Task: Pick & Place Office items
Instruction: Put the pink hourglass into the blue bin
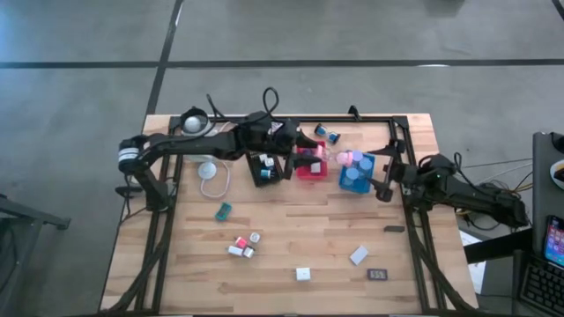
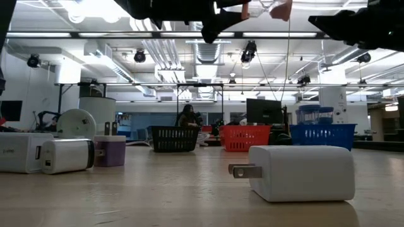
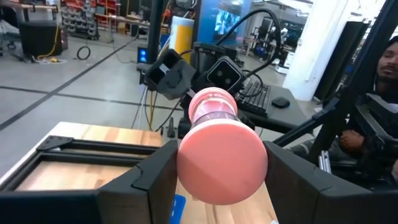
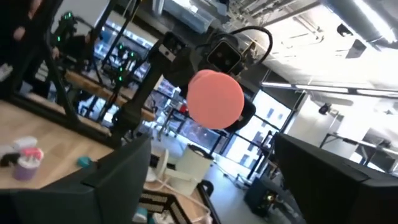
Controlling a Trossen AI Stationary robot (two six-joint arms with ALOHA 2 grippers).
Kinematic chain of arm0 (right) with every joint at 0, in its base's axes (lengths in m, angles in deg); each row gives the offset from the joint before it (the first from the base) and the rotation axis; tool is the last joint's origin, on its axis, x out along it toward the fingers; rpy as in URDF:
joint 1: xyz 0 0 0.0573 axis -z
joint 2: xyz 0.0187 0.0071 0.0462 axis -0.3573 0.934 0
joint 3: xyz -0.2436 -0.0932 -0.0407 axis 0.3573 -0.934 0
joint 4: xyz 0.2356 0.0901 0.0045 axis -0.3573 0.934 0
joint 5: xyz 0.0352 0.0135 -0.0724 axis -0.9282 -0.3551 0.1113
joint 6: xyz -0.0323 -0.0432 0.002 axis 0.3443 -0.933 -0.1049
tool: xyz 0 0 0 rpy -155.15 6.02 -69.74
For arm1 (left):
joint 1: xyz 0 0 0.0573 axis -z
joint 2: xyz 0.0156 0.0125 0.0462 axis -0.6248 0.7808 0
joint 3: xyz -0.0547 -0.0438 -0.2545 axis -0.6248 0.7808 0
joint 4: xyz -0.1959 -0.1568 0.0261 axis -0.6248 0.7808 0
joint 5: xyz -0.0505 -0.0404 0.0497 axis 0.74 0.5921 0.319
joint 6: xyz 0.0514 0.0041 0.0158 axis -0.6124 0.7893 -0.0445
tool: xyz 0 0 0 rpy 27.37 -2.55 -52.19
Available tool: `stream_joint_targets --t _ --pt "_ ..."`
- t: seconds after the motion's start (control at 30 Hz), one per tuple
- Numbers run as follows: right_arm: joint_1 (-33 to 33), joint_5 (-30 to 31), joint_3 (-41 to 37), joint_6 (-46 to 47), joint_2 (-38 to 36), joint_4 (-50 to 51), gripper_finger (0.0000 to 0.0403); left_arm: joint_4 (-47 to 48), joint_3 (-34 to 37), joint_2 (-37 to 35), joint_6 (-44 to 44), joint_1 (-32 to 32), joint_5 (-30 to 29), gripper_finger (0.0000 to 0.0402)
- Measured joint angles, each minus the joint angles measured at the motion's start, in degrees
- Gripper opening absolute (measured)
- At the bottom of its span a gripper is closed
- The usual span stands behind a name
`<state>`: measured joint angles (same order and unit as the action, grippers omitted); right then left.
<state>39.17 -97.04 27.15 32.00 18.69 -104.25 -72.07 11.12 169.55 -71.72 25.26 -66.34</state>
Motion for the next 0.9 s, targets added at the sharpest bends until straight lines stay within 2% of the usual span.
stream_joint_targets --t 0.17,0.43,0.73,0.9 --pt "-0.4 0.0 2.1 -3.8 4.9 0.2 0.0360 -0.5 0.0 0.8 1.0 0.0 0.0 0.0204" --pt "-3.0 0.0 6.6 -10.1 13.5 -2.9 0.0349 -0.5 0.1 1.8 1.7 -0.1 0.0 0.0204" --pt "-4.2 2.3 10.5 -11.7 23.4 -2.9 0.0345 -0.8 0.1 1.8 1.7 -0.1 0.0 0.0204" --pt "-4.3 2.8 13.1 -9.4 29.0 -5.3 0.0341 -0.6 0.1 1.8 2.2 -0.1 0.0 0.0204"
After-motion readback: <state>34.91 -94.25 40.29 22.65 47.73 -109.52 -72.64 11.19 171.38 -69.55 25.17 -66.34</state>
